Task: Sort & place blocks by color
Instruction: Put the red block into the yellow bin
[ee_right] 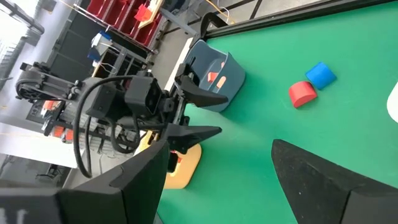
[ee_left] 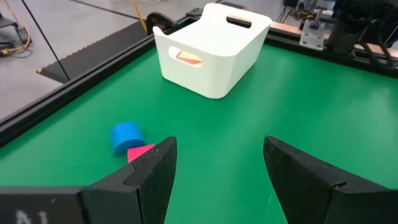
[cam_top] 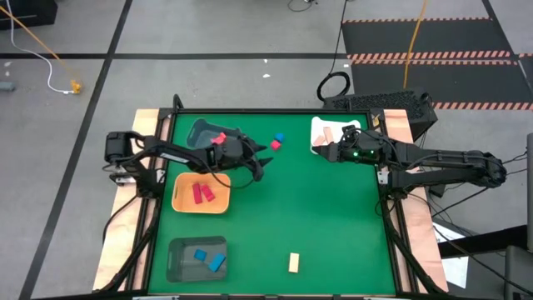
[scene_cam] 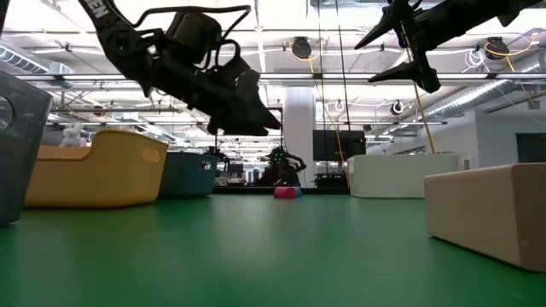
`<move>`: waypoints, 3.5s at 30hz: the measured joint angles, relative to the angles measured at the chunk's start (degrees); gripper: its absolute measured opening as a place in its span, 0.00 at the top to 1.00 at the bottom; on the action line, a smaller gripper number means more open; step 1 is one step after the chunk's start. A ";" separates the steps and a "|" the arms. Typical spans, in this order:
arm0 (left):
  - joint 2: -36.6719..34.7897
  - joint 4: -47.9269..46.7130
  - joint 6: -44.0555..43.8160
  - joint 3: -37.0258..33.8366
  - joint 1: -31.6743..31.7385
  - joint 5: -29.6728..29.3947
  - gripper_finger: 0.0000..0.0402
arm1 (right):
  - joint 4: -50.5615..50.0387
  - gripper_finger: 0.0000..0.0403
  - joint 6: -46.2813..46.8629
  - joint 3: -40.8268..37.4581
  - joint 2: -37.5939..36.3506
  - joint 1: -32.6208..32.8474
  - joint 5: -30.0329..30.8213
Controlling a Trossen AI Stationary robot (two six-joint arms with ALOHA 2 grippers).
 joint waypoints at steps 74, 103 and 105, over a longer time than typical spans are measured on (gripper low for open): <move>25.15 -4.16 1.03 16.84 6.89 -4.95 0.14 | 0.00 0.31 0.00 0.00 0.02 -0.01 0.02; 24.79 -8.64 -4.71 16.86 7.80 -1.40 0.66 | 0.00 0.31 0.01 -0.01 0.00 0.01 0.00; 23.98 -9.69 -5.35 16.85 7.80 -0.15 0.66 | 0.00 0.31 -0.01 -0.01 0.02 0.01 0.00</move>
